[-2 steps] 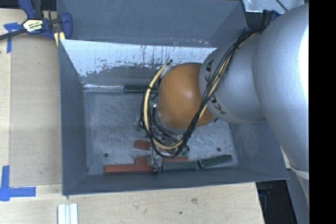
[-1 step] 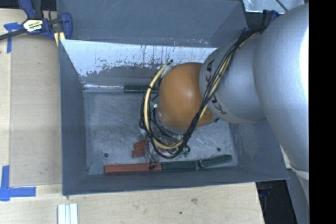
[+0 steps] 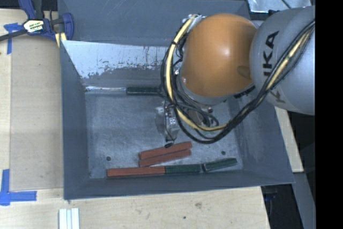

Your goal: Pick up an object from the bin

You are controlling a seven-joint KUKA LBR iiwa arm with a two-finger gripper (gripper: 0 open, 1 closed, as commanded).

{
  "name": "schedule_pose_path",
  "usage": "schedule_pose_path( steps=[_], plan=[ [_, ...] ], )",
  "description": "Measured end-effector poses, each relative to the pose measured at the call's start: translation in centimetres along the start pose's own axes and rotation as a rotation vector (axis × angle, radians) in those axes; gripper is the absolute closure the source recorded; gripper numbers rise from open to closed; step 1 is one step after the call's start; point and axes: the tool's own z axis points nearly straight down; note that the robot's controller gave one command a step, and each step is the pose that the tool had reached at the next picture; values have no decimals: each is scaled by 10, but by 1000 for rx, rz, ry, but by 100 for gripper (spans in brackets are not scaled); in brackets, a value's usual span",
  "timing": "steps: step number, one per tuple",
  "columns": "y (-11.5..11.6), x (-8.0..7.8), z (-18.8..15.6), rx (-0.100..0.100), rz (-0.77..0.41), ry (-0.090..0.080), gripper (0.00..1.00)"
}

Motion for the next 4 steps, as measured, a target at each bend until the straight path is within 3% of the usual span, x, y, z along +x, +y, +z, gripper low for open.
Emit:
schedule_pose_path(
  steps=[1, 2, 3, 4],
  plan=[
    [0, 1, 5, 0, 0, 8, 0],
    [-30, 9, 116, -1, -212, 10, 0],
    [-64, 13, 175, -2, -272, 15, 0],
    [-62, 13, 170, -2, -272, 17, 100]
  ],
)
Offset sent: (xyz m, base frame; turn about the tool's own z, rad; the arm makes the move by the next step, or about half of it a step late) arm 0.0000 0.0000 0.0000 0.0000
